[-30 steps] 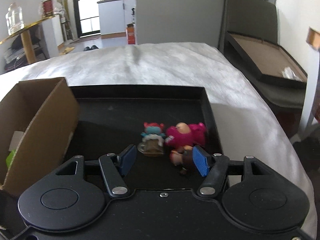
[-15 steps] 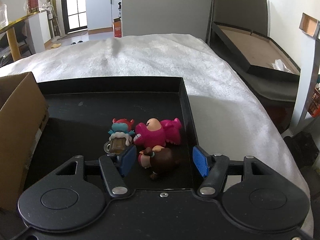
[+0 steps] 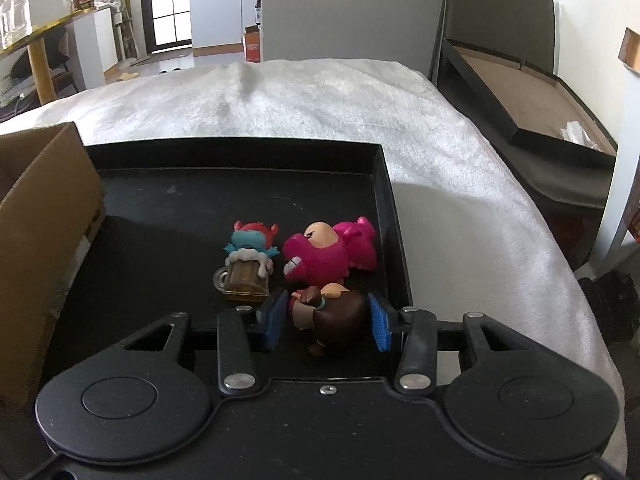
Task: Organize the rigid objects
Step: 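Close the right gripper on the brown figure, then carry the brown figure into the box and open the right gripper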
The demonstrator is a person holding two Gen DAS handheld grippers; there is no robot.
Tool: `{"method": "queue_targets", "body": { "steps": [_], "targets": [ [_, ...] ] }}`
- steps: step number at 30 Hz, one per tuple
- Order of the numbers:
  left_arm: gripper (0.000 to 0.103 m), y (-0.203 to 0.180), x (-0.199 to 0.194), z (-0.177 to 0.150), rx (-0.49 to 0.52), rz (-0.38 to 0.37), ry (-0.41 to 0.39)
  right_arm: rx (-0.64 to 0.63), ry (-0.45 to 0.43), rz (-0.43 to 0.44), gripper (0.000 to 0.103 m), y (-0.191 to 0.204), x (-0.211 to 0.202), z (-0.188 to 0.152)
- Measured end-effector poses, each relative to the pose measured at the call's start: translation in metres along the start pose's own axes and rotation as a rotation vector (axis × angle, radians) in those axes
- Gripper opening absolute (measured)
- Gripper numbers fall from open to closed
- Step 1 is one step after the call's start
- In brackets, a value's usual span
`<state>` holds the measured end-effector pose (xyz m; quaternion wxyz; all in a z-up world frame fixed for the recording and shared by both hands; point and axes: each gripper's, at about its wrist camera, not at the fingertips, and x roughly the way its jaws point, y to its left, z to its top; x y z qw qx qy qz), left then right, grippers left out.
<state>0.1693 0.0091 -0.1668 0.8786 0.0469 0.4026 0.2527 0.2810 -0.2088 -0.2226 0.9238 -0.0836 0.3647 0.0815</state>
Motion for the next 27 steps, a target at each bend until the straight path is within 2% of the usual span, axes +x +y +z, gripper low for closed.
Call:
{"method": "queue_targets", "body": {
  "steps": [2, 4, 10, 15, 27],
  "targets": [
    [0.030, 0.003, 0.000, 0.000, -0.010, -0.019, 0.010, 0.004, -0.009, 0.005, 0.043, 0.002, -0.005, 0.003],
    [0.052, 0.005, 0.001, 0.000, -0.014, -0.014, 0.014, 0.004, -0.021, 0.013, 0.043, 0.005, -0.010, 0.006],
    [0.070, 0.015, -0.002, 0.000, -0.043, -0.007, -0.010, -0.014, -0.056, 0.025, 0.043, 0.018, -0.025, 0.015],
    [0.074, 0.022, -0.001, 0.000, -0.064, -0.020, -0.016, -0.031, -0.079, 0.048, 0.043, 0.032, -0.035, 0.023],
    [0.074, 0.031, -0.005, -0.001, -0.084, -0.053, -0.050, -0.091, -0.141, 0.090, 0.043, 0.071, -0.058, 0.039]
  ]
}}
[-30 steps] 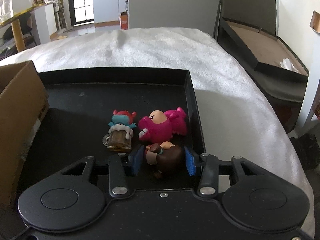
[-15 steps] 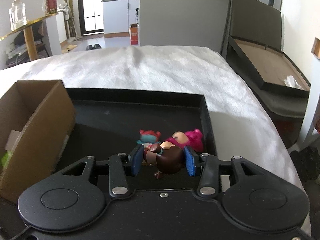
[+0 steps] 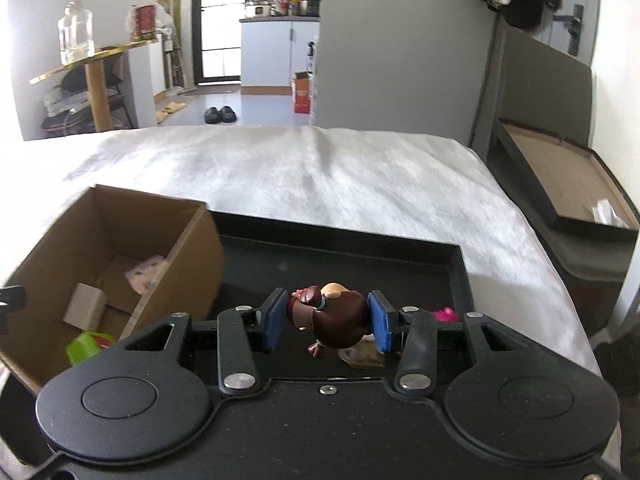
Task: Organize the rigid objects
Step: 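Carry the brown figure into the box and open the right gripper, then move the right gripper over the tray to the blue smurf figure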
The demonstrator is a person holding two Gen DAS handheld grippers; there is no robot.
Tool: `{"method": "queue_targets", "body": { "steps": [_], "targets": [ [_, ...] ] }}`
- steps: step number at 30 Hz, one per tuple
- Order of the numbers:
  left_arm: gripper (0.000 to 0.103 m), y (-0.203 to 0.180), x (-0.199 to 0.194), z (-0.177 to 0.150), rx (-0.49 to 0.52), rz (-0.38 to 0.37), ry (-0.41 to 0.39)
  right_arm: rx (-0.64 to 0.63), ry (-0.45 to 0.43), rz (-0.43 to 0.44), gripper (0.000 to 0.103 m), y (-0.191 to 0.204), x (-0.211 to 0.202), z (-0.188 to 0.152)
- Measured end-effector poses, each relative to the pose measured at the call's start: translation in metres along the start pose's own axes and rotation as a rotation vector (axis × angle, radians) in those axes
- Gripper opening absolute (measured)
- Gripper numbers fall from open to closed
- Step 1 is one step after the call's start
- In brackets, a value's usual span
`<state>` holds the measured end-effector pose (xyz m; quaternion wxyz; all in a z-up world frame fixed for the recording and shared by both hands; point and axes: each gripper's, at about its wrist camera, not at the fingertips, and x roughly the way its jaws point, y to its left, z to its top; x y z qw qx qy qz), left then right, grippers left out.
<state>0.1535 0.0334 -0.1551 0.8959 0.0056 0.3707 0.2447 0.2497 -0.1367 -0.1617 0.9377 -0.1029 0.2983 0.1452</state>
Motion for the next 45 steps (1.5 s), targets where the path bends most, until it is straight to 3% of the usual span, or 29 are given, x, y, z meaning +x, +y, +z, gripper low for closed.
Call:
{"method": "queue_targets", "body": {
  "steps": [12, 17, 25, 27, 36, 39, 45],
  "targets": [
    [0.069, 0.009, -0.006, -0.004, -0.026, -0.061, -0.039, -0.083, -0.040, 0.091, 0.043, 0.052, -0.009, 0.014],
    [0.054, 0.013, -0.002, -0.004, -0.039, -0.090, -0.046, -0.109, -0.043, 0.146, 0.043, 0.071, -0.008, 0.016],
    [0.014, 0.019, 0.007, -0.007, -0.066, -0.161, -0.026, -0.139, -0.039, 0.210, 0.043, 0.097, -0.005, 0.019],
    [0.009, 0.021, 0.009, -0.007, -0.078, -0.174, -0.019, -0.151, -0.042, 0.210, 0.043, 0.101, -0.004, 0.020],
    [0.009, 0.021, 0.009, -0.008, -0.079, -0.176, -0.021, -0.154, -0.030, 0.267, 0.044, 0.119, 0.002, 0.023],
    [0.009, 0.020, 0.009, -0.008, -0.075, -0.172, -0.017, -0.139, -0.046, 0.267, 0.057, 0.123, -0.001, 0.024],
    [0.009, 0.016, 0.007, -0.007, -0.067, -0.150, -0.020, -0.117, -0.034, 0.265, 0.057, 0.112, -0.005, 0.019]
  ]
}}
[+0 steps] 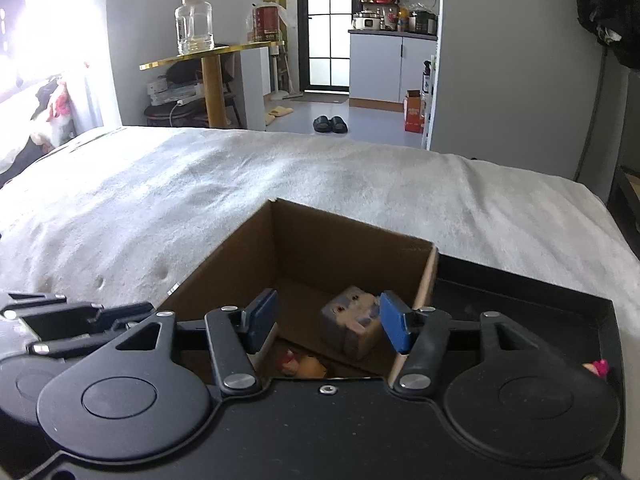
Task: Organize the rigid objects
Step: 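Move the right gripper over the tray to the blue smurf figure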
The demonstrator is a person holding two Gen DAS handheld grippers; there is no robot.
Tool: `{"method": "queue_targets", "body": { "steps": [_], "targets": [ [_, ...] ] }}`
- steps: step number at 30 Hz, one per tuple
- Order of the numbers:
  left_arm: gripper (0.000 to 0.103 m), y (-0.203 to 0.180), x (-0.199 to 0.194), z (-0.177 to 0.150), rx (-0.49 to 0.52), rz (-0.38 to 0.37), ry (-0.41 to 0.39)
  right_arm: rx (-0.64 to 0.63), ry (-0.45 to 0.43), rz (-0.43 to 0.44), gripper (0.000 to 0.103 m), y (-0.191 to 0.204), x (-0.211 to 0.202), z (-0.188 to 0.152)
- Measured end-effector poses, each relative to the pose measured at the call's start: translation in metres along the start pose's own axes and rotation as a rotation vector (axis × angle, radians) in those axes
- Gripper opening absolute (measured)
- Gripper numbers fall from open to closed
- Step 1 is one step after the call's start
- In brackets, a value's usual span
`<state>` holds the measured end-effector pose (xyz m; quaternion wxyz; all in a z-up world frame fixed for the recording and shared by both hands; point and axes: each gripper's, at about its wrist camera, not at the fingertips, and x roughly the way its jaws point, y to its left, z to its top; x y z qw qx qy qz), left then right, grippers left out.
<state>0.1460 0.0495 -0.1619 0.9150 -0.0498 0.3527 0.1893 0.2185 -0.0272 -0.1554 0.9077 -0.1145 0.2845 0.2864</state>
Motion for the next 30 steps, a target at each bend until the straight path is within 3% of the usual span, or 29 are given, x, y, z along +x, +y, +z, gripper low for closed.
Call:
{"method": "queue_targets", "body": {
  "steps": [15, 30],
  "targets": [
    [0.011, -0.014, 0.000, 0.003, 0.049, 0.068, 0.015, 0.108, -0.006, -0.090, 0.057, -0.042, -0.014, -0.014],
    [0.012, -0.025, 0.003, 0.004, 0.082, 0.130, 0.031, 0.168, 0.054, -0.192, 0.068, -0.087, -0.013, -0.038]
  ]
}}
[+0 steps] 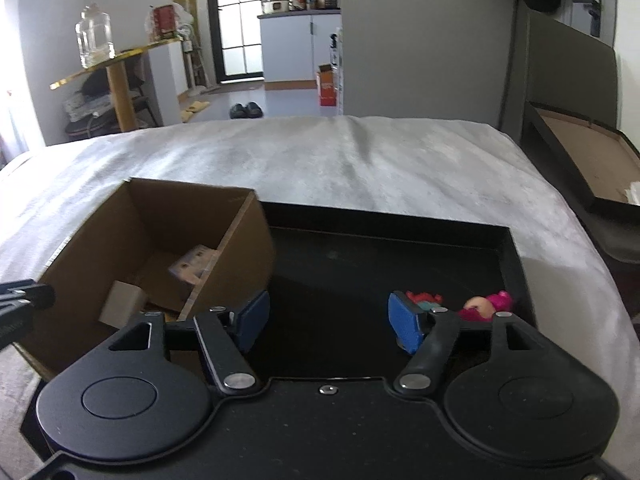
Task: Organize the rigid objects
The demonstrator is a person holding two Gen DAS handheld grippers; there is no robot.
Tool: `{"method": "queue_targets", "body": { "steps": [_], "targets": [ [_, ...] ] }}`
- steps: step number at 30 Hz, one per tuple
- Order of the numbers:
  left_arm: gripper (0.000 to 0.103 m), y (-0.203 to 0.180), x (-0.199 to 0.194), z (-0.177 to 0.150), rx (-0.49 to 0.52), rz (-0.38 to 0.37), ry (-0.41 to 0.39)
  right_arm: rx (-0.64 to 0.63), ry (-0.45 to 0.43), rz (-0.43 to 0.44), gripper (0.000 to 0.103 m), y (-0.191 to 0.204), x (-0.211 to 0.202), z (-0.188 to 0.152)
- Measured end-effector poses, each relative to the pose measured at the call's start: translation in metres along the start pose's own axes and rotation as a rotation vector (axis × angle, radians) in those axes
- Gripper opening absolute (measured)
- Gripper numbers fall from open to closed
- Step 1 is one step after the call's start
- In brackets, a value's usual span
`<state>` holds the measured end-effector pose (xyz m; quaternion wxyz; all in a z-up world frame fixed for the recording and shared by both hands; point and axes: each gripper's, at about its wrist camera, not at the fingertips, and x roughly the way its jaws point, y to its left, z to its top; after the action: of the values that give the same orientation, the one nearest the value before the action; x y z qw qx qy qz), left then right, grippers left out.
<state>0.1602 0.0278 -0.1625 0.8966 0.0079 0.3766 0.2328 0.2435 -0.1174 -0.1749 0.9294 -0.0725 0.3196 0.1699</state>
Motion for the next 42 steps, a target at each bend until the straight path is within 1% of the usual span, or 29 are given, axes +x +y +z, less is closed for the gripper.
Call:
{"method": "queue_targets", "body": {
  "steps": [3, 5, 7, 8, 10, 13, 18, 20, 22, 24, 25, 26, 27, 28, 30, 35, 39, 42],
  "targets": [
    [0.013, -0.001, 0.000, 0.001, 0.000, 0.009, 0.006, 0.007, 0.014, -0.015, 0.069, -0.009, 0.002, -0.003],
    [0.017, -0.003, 0.001, 0.003, 0.001, 0.016, 0.015, 0.014, 0.022, -0.026, 0.069, -0.016, 0.003, -0.005],
    [0.029, -0.004, 0.003, 0.005, 0.001, 0.036, 0.022, 0.022, 0.031, -0.042, 0.070, -0.022, 0.006, -0.007],
    [0.033, -0.004, 0.004, 0.005, 0.000, 0.040, 0.022, 0.027, 0.033, -0.048, 0.070, -0.025, 0.007, -0.008],
    [0.045, -0.005, 0.004, 0.006, -0.002, 0.048, 0.017, 0.039, 0.043, -0.061, 0.070, -0.031, 0.011, -0.010],
    [0.051, -0.006, 0.005, 0.009, 0.001, 0.060, 0.012, 0.044, 0.058, -0.078, 0.070, -0.041, 0.018, -0.014],
    [0.053, -0.007, 0.008, 0.008, -0.006, 0.070, 0.018, 0.053, 0.069, -0.087, 0.069, -0.053, 0.028, -0.017],
    [0.053, -0.009, 0.008, 0.009, -0.005, 0.054, 0.019, 0.047, 0.077, -0.072, 0.066, -0.054, 0.034, -0.018],
    [0.054, -0.010, 0.008, 0.009, 0.005, 0.041, 0.018, 0.028, 0.080, -0.059, 0.058, -0.054, 0.041, -0.019],
    [0.054, -0.012, 0.008, 0.009, 0.010, 0.039, 0.017, 0.017, 0.084, -0.063, 0.056, -0.054, 0.048, -0.019],
    [0.054, -0.012, 0.008, 0.009, 0.007, 0.035, 0.017, 0.018, 0.091, -0.064, 0.051, -0.056, 0.051, -0.019],
    [0.054, -0.012, 0.008, 0.008, 0.004, 0.033, 0.017, 0.020, 0.101, -0.064, 0.049, -0.057, 0.056, -0.019],
    [0.054, -0.012, 0.009, 0.008, 0.003, 0.032, 0.016, 0.021, 0.111, -0.065, 0.043, -0.059, 0.059, -0.019],
    [0.054, -0.012, 0.009, 0.008, 0.005, 0.032, 0.016, 0.022, 0.123, -0.069, 0.033, -0.060, 0.062, -0.021],
    [0.054, -0.012, 0.009, 0.007, 0.005, 0.033, 0.017, 0.029, 0.126, -0.076, 0.027, -0.062, 0.062, -0.023],
    [0.056, -0.009, 0.009, 0.007, -0.018, 0.036, 0.021, 0.018, 0.142, -0.074, 0.027, -0.060, 0.051, -0.030],
    [0.068, -0.010, 0.009, 0.006, -0.008, 0.037, 0.022, 0.012, 0.167, -0.056, 0.027, -0.057, 0.035, -0.042],
    [0.073, -0.012, 0.008, 0.006, -0.001, 0.042, 0.020, 0.009, 0.182, -0.044, 0.028, -0.056, 0.024, -0.051]
  ]
}}
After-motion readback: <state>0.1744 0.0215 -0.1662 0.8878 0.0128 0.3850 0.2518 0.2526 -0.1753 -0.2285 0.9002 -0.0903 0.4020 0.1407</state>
